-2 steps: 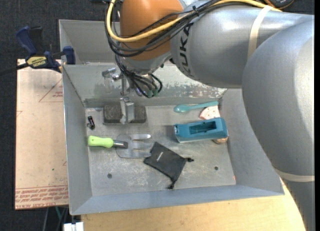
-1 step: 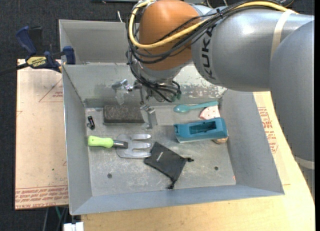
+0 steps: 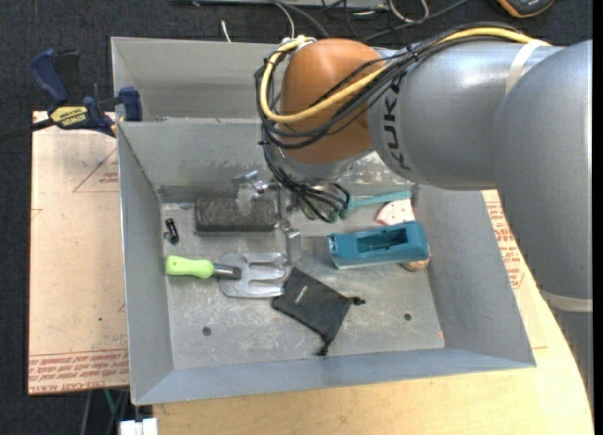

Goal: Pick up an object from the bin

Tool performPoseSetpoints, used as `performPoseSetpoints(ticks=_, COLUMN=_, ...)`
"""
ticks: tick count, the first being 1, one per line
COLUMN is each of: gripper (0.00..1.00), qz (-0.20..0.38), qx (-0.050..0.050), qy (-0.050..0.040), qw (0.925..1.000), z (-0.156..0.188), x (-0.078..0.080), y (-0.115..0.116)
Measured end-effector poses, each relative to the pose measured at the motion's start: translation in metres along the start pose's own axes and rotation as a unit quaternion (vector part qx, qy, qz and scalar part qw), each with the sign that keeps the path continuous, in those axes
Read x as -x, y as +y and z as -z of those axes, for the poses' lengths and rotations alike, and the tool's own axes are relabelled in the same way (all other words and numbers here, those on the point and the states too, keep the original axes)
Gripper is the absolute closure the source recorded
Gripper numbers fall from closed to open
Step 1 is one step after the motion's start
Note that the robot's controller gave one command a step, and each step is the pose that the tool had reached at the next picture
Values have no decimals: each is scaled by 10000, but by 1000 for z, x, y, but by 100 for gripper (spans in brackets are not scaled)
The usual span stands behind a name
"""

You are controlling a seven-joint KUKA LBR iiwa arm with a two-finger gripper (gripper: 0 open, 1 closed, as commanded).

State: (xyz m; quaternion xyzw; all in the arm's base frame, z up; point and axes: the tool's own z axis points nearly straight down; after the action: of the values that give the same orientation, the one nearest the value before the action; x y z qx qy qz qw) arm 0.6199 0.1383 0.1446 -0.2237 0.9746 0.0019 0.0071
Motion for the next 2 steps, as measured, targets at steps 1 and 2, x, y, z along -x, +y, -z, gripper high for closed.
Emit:
performPoseSetpoints(ticks=1, gripper=0, qz=158, qx=-3, qy=-7, qw=9999, z=-7, x=-30, y=8)
performPoseSetpoints(ticks=2, gripper=0, qz=968, qx=-4, qy=-20, qw=9953, z=-24, x=-28, y=-8)
